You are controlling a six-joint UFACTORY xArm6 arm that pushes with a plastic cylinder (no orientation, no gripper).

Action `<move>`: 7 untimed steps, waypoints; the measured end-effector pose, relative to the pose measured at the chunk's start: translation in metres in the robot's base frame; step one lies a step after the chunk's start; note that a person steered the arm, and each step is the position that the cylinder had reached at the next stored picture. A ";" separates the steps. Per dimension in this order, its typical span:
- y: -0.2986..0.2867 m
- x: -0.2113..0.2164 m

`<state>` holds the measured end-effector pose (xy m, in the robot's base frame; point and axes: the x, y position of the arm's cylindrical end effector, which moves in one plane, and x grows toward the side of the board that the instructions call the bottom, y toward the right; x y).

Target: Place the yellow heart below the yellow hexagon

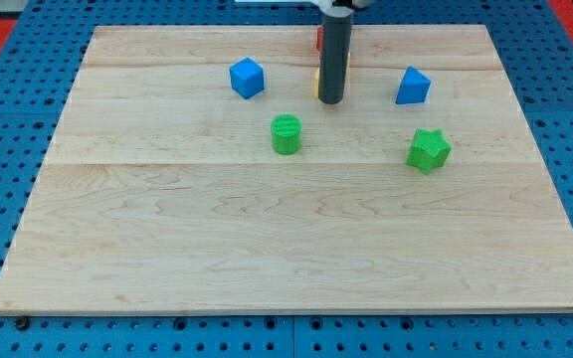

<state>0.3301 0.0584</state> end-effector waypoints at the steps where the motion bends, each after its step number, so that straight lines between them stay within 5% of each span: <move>1: 0.012 0.010; 4: 0.014 0.026; 5: 0.051 0.063; 7: 0.120 0.045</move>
<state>0.3751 0.1787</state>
